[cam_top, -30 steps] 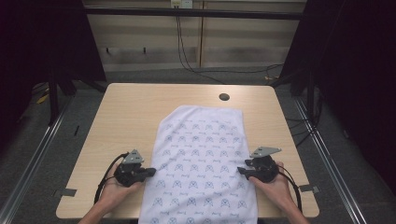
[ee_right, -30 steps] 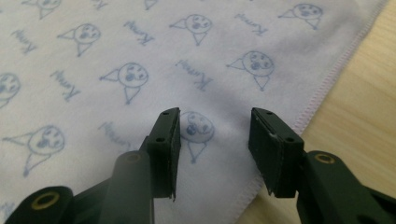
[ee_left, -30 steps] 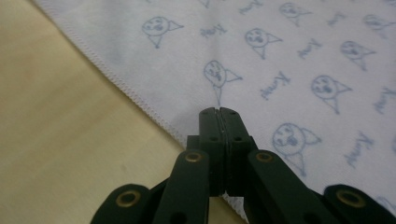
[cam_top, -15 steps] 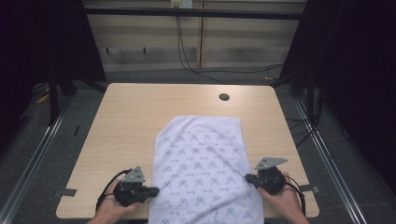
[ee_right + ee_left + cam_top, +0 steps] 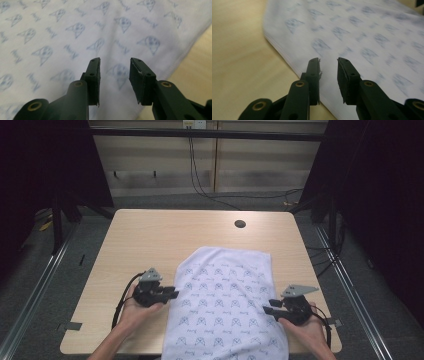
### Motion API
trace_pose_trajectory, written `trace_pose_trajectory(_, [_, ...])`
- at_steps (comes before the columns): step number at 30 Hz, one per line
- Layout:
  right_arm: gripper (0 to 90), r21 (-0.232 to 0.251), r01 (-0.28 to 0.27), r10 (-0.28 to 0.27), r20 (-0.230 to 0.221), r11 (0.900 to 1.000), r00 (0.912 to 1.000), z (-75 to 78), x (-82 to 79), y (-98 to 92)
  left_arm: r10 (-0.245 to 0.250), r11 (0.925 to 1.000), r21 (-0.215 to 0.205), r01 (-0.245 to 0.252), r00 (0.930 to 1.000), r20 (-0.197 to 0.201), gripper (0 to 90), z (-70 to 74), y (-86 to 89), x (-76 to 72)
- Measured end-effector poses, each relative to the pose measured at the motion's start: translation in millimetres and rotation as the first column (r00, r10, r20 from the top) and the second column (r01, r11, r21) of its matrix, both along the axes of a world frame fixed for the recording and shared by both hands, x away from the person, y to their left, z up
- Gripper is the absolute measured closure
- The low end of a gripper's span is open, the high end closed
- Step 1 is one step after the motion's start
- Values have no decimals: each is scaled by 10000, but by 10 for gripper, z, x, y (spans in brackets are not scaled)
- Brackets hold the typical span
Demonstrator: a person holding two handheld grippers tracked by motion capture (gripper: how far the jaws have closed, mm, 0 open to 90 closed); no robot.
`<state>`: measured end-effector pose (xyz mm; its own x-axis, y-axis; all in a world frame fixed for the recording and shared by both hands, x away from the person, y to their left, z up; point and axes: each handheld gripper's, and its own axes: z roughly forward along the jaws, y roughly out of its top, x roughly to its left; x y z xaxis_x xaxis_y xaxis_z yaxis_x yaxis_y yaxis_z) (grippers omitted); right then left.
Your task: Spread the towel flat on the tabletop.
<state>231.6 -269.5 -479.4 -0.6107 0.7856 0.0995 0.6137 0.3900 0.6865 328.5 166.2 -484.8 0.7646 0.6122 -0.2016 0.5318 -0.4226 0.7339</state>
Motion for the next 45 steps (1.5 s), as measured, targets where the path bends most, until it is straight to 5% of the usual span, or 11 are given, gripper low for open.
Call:
trace_pose_trajectory(1, [610,-7,57,-57,-37,10000,10000,0,81,27,165,9997,-178,-172,9991,-401,685,-27,-43,116])
trace_pose_trajectory(4, [595,-87,119,-118,116,9999,9999,-46,387,125,450,9982,-374,-469,9978,-497,665,-116,-160,297])
trace_pose_trajectory(6, [589,-111,119,-119,52,9999,9999,-99,494,175,100,9989,467,-105,9999,91,680,-185,-275,266])
trace_pose_trajectory(9, [574,-350,-15,15,13,9994,10000,-182,552,241,-111,9963,855,89,9996,243,722,-162,-293,205])
trace_pose_trajectory(14, [587,-597,-158,167,136,9981,9998,-180,455,251,-341,9923,1207,282,9983,469,840,-150,-205,27])
trace_pose_trajectory(25, [583,-619,-1149,1131,-310,9915,9931,-125,11,294,-1096,9910,748,1110,9937,-234,850,-97,16,-313])
trace_pose_trajectory(27, [585,-353,-1081,1072,-277,9935,9939,-126,42,287,-1011,9942,342,1018,9946,-216,825,-27,47,-256])
trace_pose_trajectory(30, [557,-277,-691,690,-57,9972,9976,-106,132,250,-46,9997,-225,45,10000,-42,788,53,137,-84])
trace_pose_trajectory(37, [545,-185,-194,192,-90,9996,9998,-166,265,166,1193,9928,-54,-1200,9905,-680,549,-177,108,306])
trace_pose_trajectory(43, [541,-182,-174,172,-93,9997,9998,-172,245,164,461,9989,27,-461,9984,-314,841,-170,-62,289])
trace_pose_trajectory(45, [541,-168,-159,157,-111,9997,9998,-171,245,160,346,9994,-78,-345,9993,154,861,-104,-104,226])
